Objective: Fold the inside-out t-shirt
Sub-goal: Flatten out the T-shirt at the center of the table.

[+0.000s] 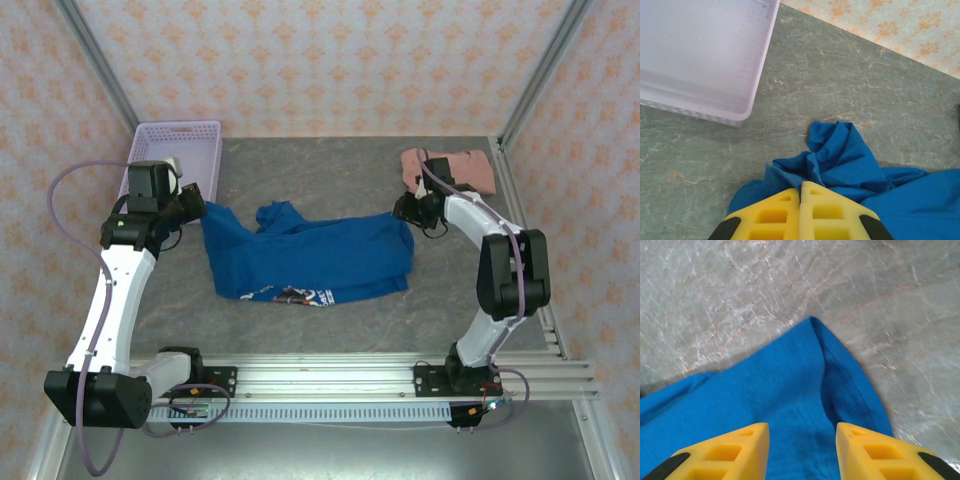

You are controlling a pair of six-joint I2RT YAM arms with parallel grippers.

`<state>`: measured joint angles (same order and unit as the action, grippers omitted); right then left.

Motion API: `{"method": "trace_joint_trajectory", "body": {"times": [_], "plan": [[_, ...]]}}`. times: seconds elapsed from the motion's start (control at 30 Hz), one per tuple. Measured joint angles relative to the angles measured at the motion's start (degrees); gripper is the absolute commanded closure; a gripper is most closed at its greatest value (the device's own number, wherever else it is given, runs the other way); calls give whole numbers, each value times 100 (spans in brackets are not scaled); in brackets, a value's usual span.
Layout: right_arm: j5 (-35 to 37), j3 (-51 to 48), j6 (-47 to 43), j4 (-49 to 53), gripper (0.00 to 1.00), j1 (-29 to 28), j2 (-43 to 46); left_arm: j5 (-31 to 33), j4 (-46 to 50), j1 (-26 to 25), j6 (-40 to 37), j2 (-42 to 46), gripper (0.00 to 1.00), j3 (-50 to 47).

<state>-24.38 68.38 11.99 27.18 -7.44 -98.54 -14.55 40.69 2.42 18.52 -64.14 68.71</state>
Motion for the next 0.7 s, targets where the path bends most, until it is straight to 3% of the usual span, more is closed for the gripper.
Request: {"method": "trace_joint_trajectory", "body": {"times": [0.43,0.7], "plan": [[-315,-507,2,-168,57,0,-343,-70,-17,0,0,-2,100,0],[-938,-669,249,-564,78,0,-417,-111,-17,0,-2,-2,100,0]]}}
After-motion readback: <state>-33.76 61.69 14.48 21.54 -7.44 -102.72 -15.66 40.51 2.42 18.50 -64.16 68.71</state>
